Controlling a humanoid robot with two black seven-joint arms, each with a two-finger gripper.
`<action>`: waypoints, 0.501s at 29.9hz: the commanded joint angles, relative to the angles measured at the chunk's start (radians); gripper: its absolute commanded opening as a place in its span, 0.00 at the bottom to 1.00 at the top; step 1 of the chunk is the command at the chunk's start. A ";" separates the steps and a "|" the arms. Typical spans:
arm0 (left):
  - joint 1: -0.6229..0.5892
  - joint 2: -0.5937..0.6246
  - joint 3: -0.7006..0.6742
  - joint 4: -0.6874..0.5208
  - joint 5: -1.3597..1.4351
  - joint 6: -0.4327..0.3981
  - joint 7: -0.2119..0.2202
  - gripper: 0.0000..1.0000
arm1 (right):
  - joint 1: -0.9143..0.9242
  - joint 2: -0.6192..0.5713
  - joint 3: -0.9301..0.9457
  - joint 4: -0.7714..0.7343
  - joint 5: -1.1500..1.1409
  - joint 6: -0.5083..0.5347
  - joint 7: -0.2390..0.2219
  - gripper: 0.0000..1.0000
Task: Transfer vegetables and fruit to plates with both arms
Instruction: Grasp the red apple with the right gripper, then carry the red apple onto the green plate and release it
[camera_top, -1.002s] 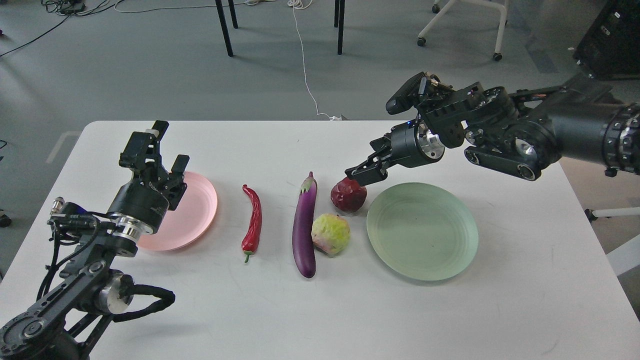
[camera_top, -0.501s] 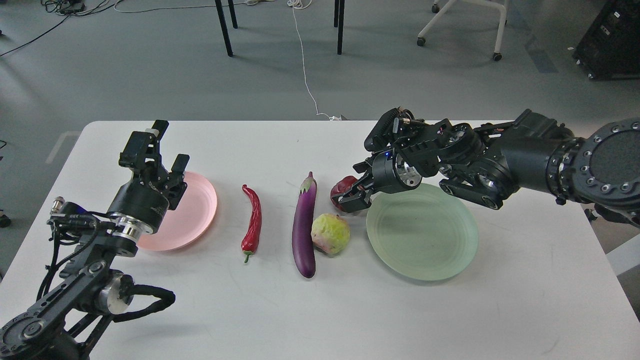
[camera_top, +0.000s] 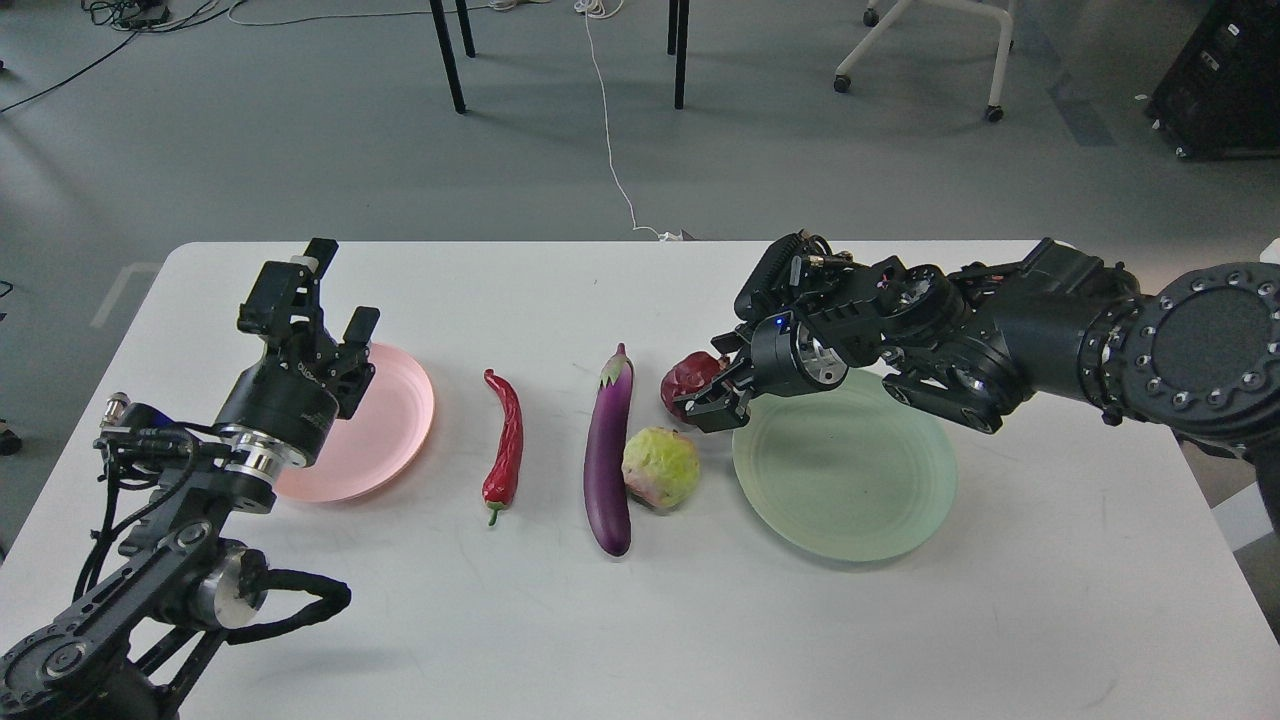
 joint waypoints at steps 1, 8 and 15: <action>0.000 0.004 0.000 -0.005 0.000 0.000 0.000 0.98 | -0.001 0.000 -0.001 -0.003 0.000 0.001 0.000 0.49; 0.000 0.015 0.000 -0.008 0.000 0.002 0.000 0.98 | 0.010 -0.006 -0.001 -0.001 0.003 0.001 0.000 0.42; 0.000 0.017 -0.005 -0.008 0.000 0.002 0.002 0.98 | 0.080 -0.070 0.004 0.029 0.005 0.002 0.000 0.42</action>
